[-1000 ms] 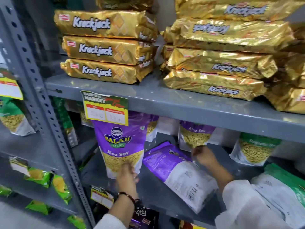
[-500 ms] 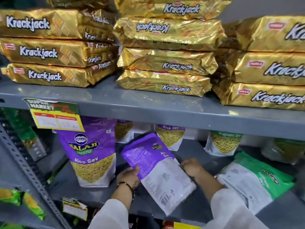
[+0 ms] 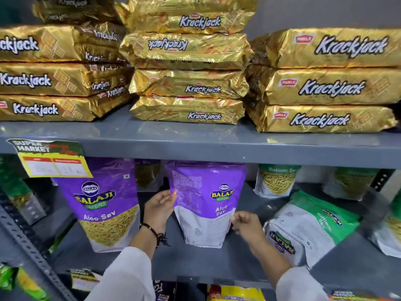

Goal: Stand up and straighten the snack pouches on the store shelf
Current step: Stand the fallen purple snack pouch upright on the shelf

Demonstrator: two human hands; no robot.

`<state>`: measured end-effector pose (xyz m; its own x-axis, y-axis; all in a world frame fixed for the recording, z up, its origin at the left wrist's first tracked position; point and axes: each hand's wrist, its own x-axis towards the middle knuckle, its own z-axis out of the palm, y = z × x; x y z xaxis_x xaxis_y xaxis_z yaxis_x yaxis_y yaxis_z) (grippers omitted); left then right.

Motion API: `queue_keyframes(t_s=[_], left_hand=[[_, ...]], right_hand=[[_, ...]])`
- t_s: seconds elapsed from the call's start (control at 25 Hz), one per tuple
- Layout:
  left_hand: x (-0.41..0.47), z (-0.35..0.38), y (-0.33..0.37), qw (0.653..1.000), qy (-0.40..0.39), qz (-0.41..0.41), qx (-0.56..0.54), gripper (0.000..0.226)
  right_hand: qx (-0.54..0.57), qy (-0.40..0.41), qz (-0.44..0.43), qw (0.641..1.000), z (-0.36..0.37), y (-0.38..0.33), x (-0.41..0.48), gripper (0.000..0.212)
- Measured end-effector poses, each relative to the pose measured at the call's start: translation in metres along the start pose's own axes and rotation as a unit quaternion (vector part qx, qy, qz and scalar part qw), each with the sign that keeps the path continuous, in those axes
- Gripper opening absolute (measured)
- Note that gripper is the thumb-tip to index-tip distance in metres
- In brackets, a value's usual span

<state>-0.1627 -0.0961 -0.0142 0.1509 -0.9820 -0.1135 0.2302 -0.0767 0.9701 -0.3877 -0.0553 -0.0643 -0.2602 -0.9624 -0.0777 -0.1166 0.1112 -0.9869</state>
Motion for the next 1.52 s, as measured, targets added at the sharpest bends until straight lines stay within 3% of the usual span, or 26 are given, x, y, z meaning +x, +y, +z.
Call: queue_keyframes(t_s=[0.12, 0.28, 0.4, 0.48, 0.56, 0.68, 0.76, 0.84, 0.92, 1.04, 1.2, 1.28, 1.36, 1.44, 1.52], left_hand=[[-0.003, 0.001, -0.001, 0.999, -0.01, 0.034, 0.017, 0.016], [-0.014, 0.009, 0.007, 0.993, -0.065, 0.092, 0.037, 0.02], [-0.034, 0.014, 0.0, 0.979, -0.001, 0.165, 0.117, 0.009], [-0.062, 0.022, -0.012, 0.961, 0.035, 0.21, 0.177, 0.025], [-0.095, 0.039, -0.021, 0.961, 0.003, 0.214, 0.174, 0.037], [-0.11, 0.049, -0.025, 0.972, -0.059, 0.187, 0.129, 0.041], [-0.077, 0.037, -0.019, 0.984, -0.007, 0.172, 0.037, 0.014], [-0.031, 0.024, -0.007, 0.99, 0.042, 0.137, -0.019, 0.014], [0.005, 0.02, 0.003, 0.996, 0.018, 0.086, -0.023, 0.024], [0.022, 0.022, 0.01, 0.996, -0.062, 0.02, -0.06, 0.015], [0.024, 0.007, -0.002, 0.991, -0.066, 0.023, -0.116, 0.013], [0.024, 0.001, -0.006, 0.989, -0.072, 0.027, -0.122, 0.041], [0.024, -0.001, -0.008, 0.991, -0.068, 0.041, -0.11, 0.055], [0.021, 0.001, -0.007, 0.991, -0.062, 0.051, -0.109, 0.054], [0.015, 0.001, -0.009, 0.992, -0.03, 0.075, -0.099, 0.036]], right_hand=[[0.077, 0.026, 0.02, 0.996, -0.001, 0.003, -0.011, 0.015], [0.088, -0.059, 0.023, 0.994, 0.01, 0.004, -0.026, 0.019], [0.052, -0.11, 0.009, 0.993, 0.012, 0.002, -0.029, 0.056], [0.008, -0.149, -0.017, 0.989, 0.016, -0.001, -0.034, 0.081], [-0.016, -0.155, -0.064, 0.986, 0.026, 0.0, -0.042, 0.091], [0.016, -0.101, -0.103, 0.989, 0.029, 0.011, -0.044, 0.074], [0.012, -0.077, -0.084, 0.993, 0.021, 0.013, -0.039, 0.054], [0.05, -0.1, -0.061, 0.992, 0.01, 0.011, -0.033, 0.04], [0.108, -0.146, -0.032, 0.983, 0.0, 0.011, -0.023, 0.04], [0.12, -0.145, 0.003, 0.982, 0.0, 0.013, -0.005, 0.046], [0.129, -0.076, 0.001, 0.989, 0.008, 0.019, 0.007, 0.018], [0.126, -0.068, -0.003, 0.99, 0.011, 0.017, 0.006, 0.014], [0.142, -0.064, -0.008, 0.988, 0.015, 0.017, 0.004, 0.016], [0.139, -0.054, -0.009, 0.989, 0.016, 0.016, 0.004, 0.016], [0.121, -0.025, -0.019, 0.992, 0.013, 0.01, 0.004, 0.02]])
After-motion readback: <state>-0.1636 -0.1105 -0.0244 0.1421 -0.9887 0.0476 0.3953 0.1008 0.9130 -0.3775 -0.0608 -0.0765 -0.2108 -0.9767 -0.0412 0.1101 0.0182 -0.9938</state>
